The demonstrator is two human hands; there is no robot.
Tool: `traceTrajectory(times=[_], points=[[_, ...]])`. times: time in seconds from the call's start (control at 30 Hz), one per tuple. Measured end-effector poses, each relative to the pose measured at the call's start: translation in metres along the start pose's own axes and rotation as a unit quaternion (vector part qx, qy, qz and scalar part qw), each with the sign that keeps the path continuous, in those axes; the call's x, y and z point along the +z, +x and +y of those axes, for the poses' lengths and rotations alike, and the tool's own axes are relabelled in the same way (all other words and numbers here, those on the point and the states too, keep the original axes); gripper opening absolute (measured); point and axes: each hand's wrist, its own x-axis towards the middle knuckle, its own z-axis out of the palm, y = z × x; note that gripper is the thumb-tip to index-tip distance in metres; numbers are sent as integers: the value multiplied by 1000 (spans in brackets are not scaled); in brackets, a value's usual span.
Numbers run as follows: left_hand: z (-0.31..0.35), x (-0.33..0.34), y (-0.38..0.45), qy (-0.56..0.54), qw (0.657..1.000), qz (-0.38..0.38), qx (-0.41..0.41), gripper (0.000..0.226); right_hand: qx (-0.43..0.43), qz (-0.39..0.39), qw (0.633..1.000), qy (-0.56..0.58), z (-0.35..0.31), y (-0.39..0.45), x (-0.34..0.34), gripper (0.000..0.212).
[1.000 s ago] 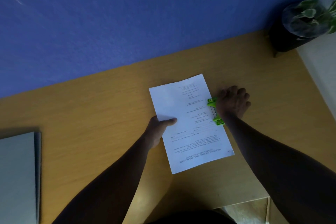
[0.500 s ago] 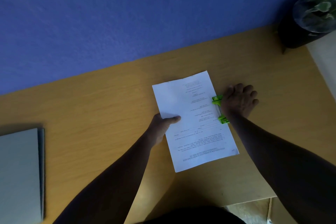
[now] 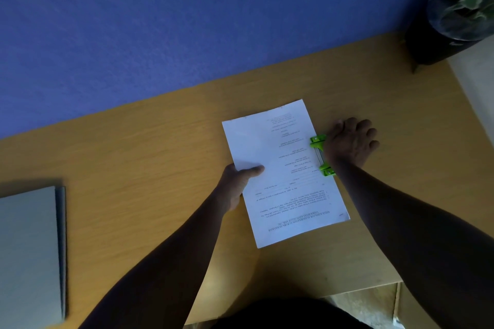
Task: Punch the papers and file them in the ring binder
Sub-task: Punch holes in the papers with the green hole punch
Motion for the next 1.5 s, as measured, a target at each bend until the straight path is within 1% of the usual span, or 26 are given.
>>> traceTrajectory(times=[0.13,0.37,0.53,0.63,1.1,1.33,1.5], points=[[-1,3,-3,-15,1000,12,-8,27,2,-6,1000,1,0,1,-2,45],[-4,3,-4,-18,999,30,-12,36,14,-14,1000,12,-2,0,-2,45],[-4,6,-5,-5,999,42,-8,33,31,-27,999,27,-2,0,-6,48],[-4,6,-5,-6,998,57,-10,35,39,-34,998,33,-5,0,-7,49],[0,4,-13,-21,995,97,-19,31,79,-97,992,33,-6,3,-17,77],[7,-13,-24,-29,994,104,-15,30,87,-110,989,37,-7,3,-21,77],[14,-32,-36,-23,995,96,-6,31,96,-84,990,58,-10,-2,-29,73]])
